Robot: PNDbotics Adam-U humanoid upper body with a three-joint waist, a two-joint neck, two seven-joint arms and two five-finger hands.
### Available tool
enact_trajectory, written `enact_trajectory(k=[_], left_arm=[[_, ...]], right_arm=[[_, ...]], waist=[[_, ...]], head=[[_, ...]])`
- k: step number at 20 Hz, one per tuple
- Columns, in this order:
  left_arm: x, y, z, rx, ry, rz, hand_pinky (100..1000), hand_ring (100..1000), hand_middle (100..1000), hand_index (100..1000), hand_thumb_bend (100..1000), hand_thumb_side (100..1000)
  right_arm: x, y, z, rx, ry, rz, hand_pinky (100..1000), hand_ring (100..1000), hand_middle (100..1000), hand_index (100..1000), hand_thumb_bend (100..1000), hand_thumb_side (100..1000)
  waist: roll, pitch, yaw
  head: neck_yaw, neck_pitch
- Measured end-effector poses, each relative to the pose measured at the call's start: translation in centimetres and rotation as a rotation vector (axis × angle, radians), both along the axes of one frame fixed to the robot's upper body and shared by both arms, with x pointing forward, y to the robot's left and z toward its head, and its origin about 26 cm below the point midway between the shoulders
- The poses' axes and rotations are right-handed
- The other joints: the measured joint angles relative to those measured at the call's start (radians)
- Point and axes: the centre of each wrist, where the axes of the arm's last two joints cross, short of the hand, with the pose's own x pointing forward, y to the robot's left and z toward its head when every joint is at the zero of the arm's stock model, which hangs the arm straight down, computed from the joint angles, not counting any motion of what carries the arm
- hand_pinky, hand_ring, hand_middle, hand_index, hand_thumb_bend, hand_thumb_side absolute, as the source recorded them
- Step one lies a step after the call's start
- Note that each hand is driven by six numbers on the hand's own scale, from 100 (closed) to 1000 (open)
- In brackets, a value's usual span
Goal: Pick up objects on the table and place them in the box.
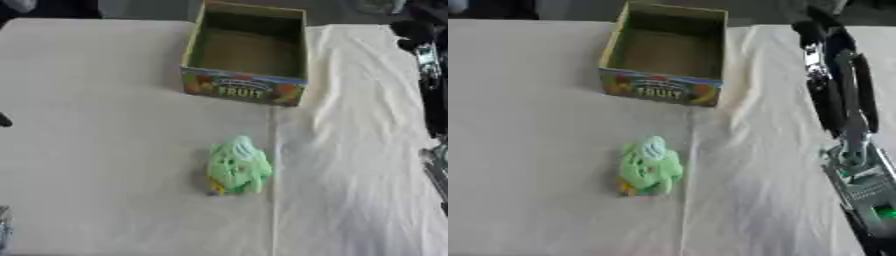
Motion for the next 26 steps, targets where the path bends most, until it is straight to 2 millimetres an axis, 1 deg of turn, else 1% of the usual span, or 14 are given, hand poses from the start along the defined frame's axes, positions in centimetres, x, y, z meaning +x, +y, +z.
enact_trajectory(k=[4, 5, 8, 11, 17, 21, 26], left_arm=[[0.0, 0.1, 0.0, 0.008, 0.004, 0.000, 293, 614, 719, 775, 100, 738], [0.0, 0.1, 0.0, 0.009, 0.004, -0.001, 293, 614, 719, 774, 100, 739], [0.0, 0.0, -0.1, 0.010, 0.007, -0.005, 294, 614, 719, 774, 100, 739], [-0.1, 0.0, -0.1, 0.010, 0.011, -0.005, 294, 614, 719, 774, 100, 740], [-0.1, 0.0, -0.2, 0.012, 0.017, -0.006, 293, 615, 719, 773, 100, 738], [-0.1, 0.0, -0.3, 0.013, 0.020, -0.008, 293, 615, 719, 773, 100, 738], [-0.2, 0.0, -0.4, 0.016, 0.027, -0.011, 293, 615, 720, 772, 100, 739]], right_arm=[[0.3, 0.5, 1.6, -0.190, -0.009, 0.041, 873, 879, 800, 950, 296, 1000], [0.4, 0.6, 2.0, -0.237, -0.012, 0.047, 875, 881, 806, 952, 340, 1000], [0.5, 1.0, 2.9, -0.366, -0.020, 0.070, 880, 885, 816, 952, 392, 1000], [0.6, 1.5, 3.4, -0.473, -0.023, 0.094, 885, 889, 821, 948, 433, 1000], [0.6, 2.6, 3.3, -0.667, -0.005, 0.143, 894, 898, 817, 944, 489, 1000], [0.7, 3.3, 3.2, -0.748, 0.020, 0.173, 898, 903, 812, 937, 507, 1000], [0.8, 4.3, 3.6, -0.873, 0.086, 0.218, 909, 921, 817, 961, 506, 996]], waist=[[0.000, -0.001, 0.002], [0.000, -0.002, 0.004], [-0.001, -0.003, 0.009], [-0.004, -0.008, 0.010], [-0.009, -0.015, 0.012], [-0.010, -0.018, 0.012], [-0.010, -0.019, 0.010]], head=[[-0.002, 0.001], [-0.004, 0.001], [-0.014, 0.007], [-0.026, 0.016], [-0.036, 0.035], [-0.036, 0.035], [-0.034, 0.036]])
